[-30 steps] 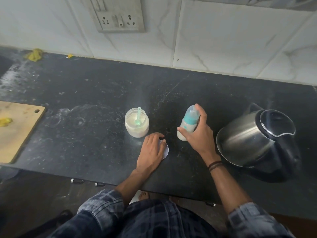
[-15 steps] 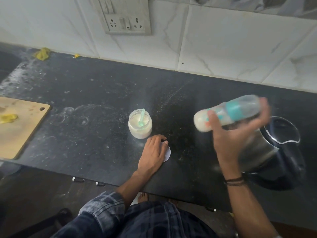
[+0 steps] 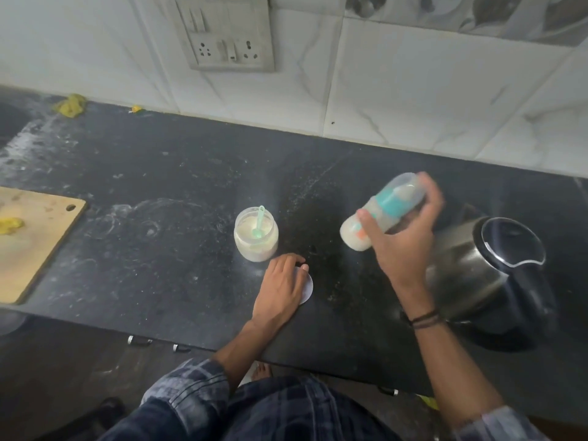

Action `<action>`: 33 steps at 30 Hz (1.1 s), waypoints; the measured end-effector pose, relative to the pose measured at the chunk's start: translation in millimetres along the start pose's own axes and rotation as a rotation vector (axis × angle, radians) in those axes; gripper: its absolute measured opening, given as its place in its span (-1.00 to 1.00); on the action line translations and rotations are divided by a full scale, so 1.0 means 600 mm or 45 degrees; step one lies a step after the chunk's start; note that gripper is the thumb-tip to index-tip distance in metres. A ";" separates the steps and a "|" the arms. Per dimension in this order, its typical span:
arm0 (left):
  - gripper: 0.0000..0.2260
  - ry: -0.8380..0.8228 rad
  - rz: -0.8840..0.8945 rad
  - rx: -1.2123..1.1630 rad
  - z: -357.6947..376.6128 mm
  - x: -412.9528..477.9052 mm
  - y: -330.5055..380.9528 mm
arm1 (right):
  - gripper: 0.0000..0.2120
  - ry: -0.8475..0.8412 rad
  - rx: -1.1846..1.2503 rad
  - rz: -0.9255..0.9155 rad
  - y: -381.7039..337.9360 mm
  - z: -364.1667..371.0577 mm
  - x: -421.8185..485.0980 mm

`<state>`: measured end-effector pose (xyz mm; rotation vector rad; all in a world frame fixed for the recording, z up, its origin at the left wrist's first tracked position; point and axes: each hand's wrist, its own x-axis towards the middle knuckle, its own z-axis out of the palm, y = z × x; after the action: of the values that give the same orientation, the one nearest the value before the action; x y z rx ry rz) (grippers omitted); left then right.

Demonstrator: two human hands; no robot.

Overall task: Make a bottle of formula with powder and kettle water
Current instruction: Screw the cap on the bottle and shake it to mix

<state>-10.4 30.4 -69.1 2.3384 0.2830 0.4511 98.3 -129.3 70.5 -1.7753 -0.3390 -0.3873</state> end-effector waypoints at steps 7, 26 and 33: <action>-0.86 0.001 -0.041 -0.024 0.002 -0.001 -0.009 | -0.07 -0.029 0.002 0.036 -0.001 0.008 -0.001; -0.86 -0.033 -0.051 -0.043 0.004 0.000 -0.008 | -0.09 0.068 -0.050 -0.152 -0.002 -0.012 -0.001; -0.84 -0.040 -0.076 -0.054 0.005 0.000 -0.010 | -0.11 0.037 -0.058 -0.076 0.008 -0.005 -0.008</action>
<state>-10.0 33.0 -75.3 2.2875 0.3246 0.3868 95.9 -133.5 64.6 -1.8052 -0.3658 -0.4667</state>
